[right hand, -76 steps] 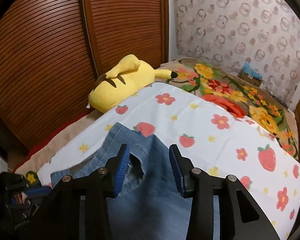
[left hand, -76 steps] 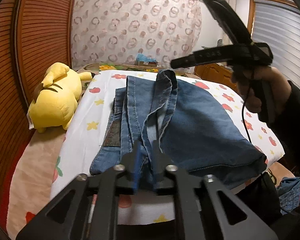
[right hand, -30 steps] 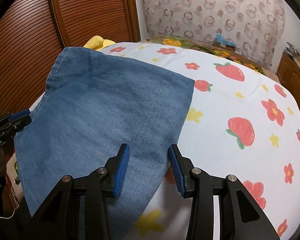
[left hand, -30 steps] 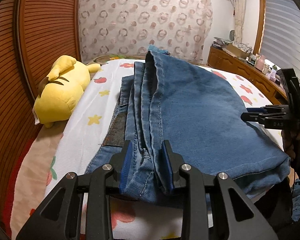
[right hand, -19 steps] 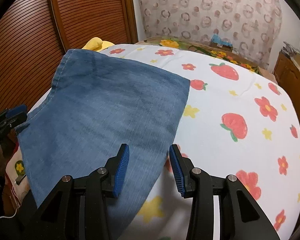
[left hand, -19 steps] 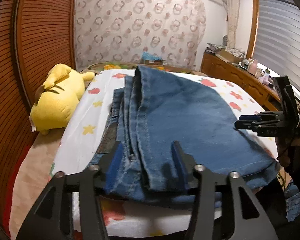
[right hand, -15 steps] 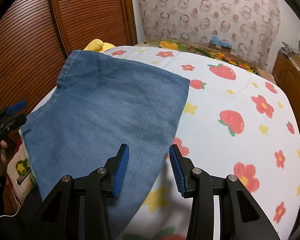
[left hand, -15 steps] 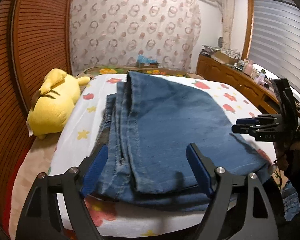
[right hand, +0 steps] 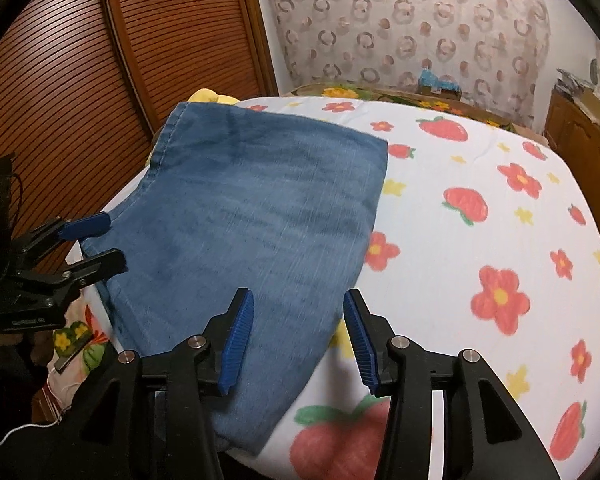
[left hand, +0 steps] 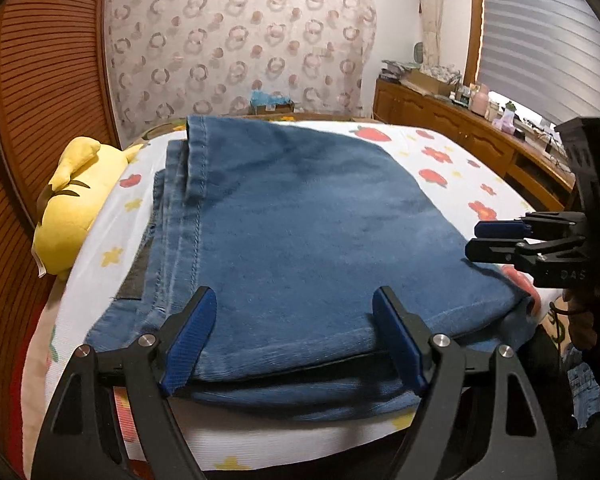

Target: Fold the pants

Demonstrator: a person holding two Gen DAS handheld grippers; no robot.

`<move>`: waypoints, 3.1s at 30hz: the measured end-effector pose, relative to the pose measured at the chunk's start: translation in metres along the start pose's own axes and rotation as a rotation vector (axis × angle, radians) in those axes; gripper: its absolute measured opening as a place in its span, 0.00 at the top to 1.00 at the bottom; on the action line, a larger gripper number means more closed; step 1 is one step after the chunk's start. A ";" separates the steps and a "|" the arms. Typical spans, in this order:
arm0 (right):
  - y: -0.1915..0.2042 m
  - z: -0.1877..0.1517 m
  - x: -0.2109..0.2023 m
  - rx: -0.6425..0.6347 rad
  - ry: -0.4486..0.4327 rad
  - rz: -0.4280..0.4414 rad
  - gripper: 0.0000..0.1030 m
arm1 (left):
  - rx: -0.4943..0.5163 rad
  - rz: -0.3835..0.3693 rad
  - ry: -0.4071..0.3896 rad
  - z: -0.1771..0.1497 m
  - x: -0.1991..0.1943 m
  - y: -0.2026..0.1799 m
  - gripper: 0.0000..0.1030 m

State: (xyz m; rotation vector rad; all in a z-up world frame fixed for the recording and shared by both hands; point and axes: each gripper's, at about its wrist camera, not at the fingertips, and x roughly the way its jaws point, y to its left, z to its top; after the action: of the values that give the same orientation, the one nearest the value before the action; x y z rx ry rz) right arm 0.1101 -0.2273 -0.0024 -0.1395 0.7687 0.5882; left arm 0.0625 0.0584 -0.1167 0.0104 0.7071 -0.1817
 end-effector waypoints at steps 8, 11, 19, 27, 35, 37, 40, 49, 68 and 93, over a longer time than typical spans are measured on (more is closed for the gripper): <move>0.003 -0.008 0.003 0.006 0.024 0.004 0.52 | 0.011 0.015 0.013 -0.006 0.006 -0.002 0.21; 0.005 -0.010 0.002 0.009 0.029 0.006 0.52 | 0.018 0.024 0.016 -0.008 0.008 -0.004 0.21; 0.011 -0.019 -0.004 0.015 0.047 0.017 0.52 | 0.031 0.033 0.016 -0.011 0.012 -0.006 0.19; 0.009 -0.026 0.001 0.053 0.063 0.048 0.52 | 0.039 0.032 0.015 -0.012 0.013 -0.005 0.18; 0.016 -0.025 0.007 0.036 0.046 0.057 0.58 | 0.064 0.044 0.019 -0.013 0.015 -0.010 0.16; 0.017 -0.025 0.007 0.031 0.036 0.058 0.71 | 0.059 0.035 0.033 -0.012 0.012 -0.009 0.16; 0.017 -0.023 0.003 0.038 0.009 0.063 0.84 | 0.064 0.012 0.046 -0.015 0.007 -0.010 0.16; 0.025 -0.003 -0.021 0.022 -0.094 0.142 0.89 | 0.072 0.005 0.042 -0.023 0.008 -0.010 0.16; 0.078 0.058 0.016 -0.116 -0.146 0.312 0.90 | -0.083 0.090 -0.045 -0.013 -0.046 0.061 0.16; 0.113 0.068 0.083 -0.185 -0.035 0.410 0.70 | -0.183 0.200 -0.108 -0.016 -0.082 0.120 0.16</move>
State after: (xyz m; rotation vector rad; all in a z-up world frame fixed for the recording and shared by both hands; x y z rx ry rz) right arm 0.1370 -0.0741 -0.0006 -0.1424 0.7119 1.0496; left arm 0.0112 0.1909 -0.0824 -0.1029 0.6085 0.0741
